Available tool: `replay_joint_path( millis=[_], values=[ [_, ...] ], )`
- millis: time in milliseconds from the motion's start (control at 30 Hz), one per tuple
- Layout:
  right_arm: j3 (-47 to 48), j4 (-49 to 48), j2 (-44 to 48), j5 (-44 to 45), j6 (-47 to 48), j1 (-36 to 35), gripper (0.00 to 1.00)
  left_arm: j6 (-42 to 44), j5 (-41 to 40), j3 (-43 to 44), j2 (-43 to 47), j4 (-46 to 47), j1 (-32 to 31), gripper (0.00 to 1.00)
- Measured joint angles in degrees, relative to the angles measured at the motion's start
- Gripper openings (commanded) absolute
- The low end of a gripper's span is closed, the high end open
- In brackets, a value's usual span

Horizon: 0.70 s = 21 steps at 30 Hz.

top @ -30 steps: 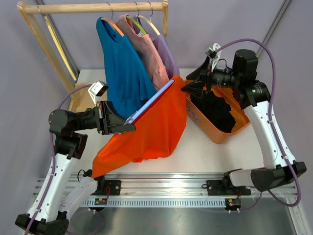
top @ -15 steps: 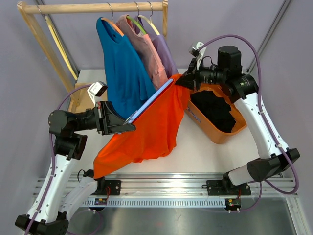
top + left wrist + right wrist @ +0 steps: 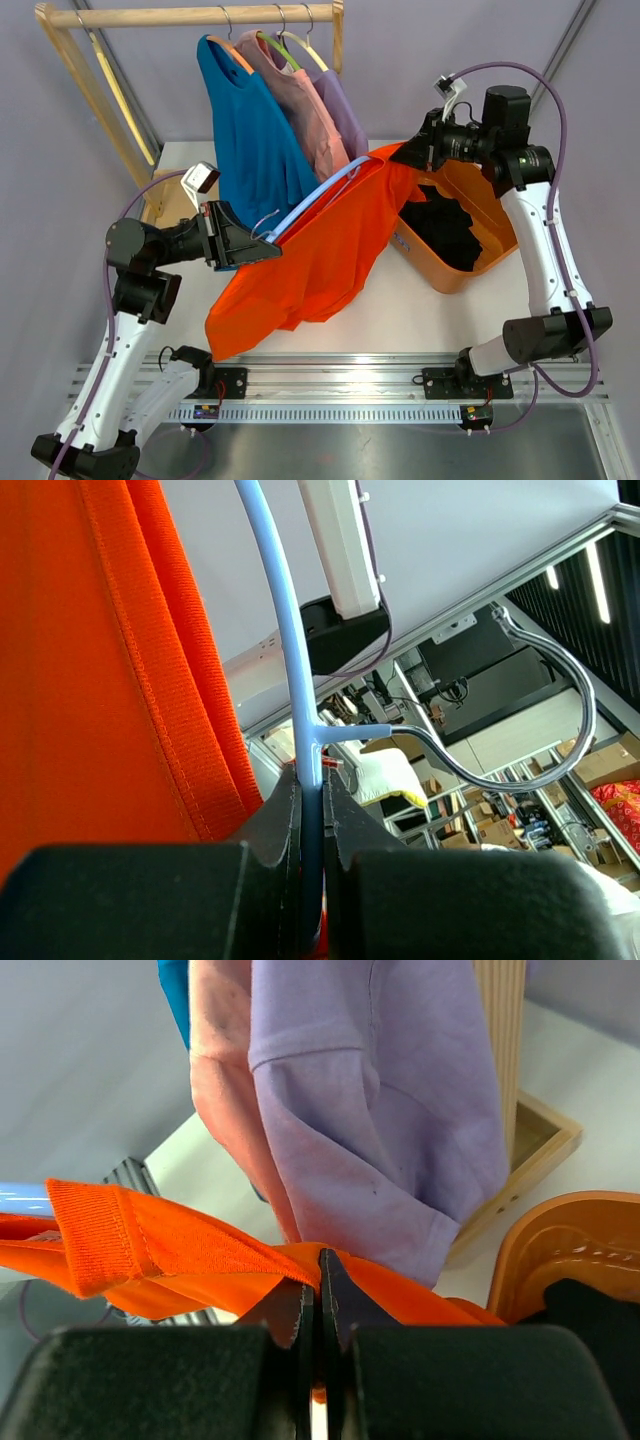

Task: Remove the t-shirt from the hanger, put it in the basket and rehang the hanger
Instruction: Remove the tshirt from the hanger

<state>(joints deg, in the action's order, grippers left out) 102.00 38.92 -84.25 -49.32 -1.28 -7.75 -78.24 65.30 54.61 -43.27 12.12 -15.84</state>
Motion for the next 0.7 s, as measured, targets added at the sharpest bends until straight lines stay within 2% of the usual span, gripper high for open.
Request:
replay_joint_path(
  millis=[200,500,633,700],
  values=[
    [-0.2,1.0,-3.7,-3.0,-3.0,0.0,0.00,-7.0,0.0,0.0,-1.1,5.2,0.0,0.00],
    [-6.5,1.5,-6.7,-8.8,-6.1,0.0,0.00,-20.3,-0.5,0.1,-5.0,22.3,0.1,0.00],
    [-8.9,-0.3,-6.2,-13.6,-4.6,-0.3,0.00,-19.6,0.1,1.6,-5.5,22.6,0.1,0.00],
    [-11.6,-1.9,-4.4,-15.6,-0.8,-1.3,0.00,-17.1,0.7,2.8,-5.4,20.5,0.1,0.00]
  ],
)
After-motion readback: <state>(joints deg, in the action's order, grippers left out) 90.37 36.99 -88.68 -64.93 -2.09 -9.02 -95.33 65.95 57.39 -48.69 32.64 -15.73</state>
